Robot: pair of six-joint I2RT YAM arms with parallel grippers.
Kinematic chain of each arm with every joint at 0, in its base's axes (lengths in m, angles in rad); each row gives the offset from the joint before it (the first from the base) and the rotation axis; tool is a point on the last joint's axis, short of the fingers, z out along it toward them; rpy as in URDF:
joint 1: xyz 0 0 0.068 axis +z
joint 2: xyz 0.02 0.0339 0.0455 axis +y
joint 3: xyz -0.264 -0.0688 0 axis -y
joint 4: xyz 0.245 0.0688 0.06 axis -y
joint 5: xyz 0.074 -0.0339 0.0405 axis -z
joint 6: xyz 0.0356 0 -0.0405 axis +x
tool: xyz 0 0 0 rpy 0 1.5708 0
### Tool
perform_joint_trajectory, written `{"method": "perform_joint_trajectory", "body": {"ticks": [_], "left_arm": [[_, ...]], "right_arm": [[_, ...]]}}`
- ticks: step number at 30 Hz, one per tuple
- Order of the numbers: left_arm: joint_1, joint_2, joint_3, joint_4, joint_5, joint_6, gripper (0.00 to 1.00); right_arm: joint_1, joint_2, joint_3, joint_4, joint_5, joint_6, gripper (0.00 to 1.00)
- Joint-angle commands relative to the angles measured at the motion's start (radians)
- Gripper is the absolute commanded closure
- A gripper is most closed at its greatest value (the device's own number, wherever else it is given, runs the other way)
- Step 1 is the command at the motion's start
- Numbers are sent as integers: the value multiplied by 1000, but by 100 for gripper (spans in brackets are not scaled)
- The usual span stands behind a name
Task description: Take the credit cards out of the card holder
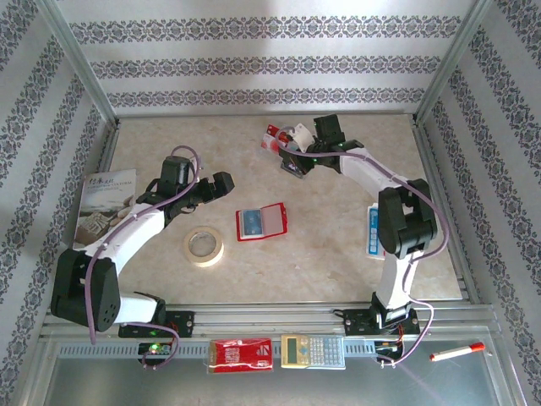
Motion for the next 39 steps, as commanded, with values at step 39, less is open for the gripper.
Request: {"method": "perform_joint_trajectory", "body": {"ticks": [39], "left_arm": [[23,68,22,-54,45,18,0]], "right_arm": [[-62,165,101,-6,-15,-135,99]]}}
